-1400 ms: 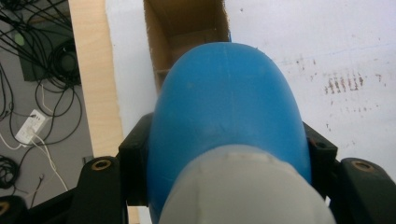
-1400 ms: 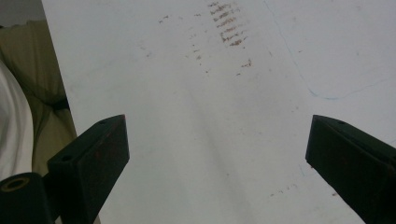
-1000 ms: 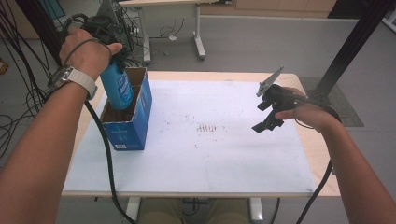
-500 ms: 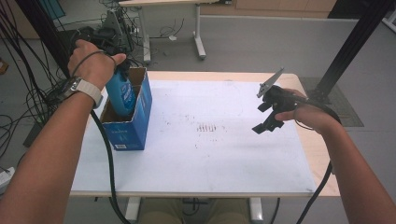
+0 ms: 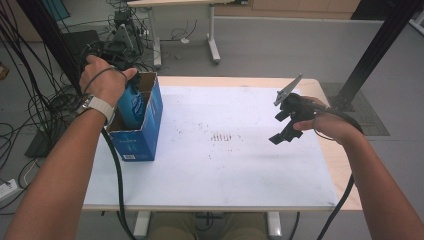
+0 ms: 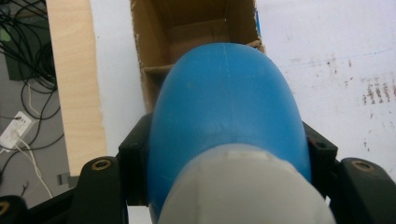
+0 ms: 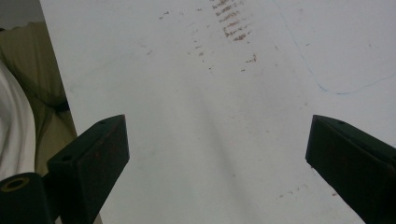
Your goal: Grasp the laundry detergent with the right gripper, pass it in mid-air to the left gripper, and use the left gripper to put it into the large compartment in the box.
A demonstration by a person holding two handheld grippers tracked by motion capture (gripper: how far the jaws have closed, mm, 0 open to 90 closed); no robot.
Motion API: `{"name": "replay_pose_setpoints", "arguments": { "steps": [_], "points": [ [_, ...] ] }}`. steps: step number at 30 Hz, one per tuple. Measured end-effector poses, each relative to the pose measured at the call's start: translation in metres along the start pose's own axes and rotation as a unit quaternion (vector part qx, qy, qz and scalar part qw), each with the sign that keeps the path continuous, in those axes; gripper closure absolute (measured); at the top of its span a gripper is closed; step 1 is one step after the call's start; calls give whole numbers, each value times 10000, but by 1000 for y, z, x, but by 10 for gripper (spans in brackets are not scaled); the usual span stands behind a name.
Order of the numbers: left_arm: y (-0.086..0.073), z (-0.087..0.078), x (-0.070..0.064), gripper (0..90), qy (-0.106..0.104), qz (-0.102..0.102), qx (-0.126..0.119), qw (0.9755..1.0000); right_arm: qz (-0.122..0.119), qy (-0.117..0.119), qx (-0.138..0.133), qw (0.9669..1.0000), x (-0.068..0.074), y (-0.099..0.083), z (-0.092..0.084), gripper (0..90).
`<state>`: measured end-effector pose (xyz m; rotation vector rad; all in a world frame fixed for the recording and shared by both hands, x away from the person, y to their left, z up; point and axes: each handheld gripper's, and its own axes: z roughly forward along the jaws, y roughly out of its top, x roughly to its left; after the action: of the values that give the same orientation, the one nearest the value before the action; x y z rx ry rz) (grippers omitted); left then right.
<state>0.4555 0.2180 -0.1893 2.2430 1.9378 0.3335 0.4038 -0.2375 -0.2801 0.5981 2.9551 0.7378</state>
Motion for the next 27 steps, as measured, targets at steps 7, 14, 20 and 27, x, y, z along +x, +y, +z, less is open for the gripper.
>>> {"name": "replay_pose_setpoints", "arguments": {
  "steps": [7, 14, 20, 27],
  "points": [
    [-3, 14, 1, 377, -24, 12, 16, 10000, 17, 2, 12, 10000, 0, -1, 1, 59],
    [-6, 22, 1, 377, 31, 17, -98, 9999, 43, 2, 9, 10000, 0, -2, 2, 58],
    [-7, 30, -2, 377, -17, 20, -113, 9999, 31, 10, -6, 10000, 1, -1, 3, 59],
    [-8, 39, -3, 377, 37, 48, -101, 9999, 57, 9, 12, 10000, 0, -4, 4, 59]
  ]
}}
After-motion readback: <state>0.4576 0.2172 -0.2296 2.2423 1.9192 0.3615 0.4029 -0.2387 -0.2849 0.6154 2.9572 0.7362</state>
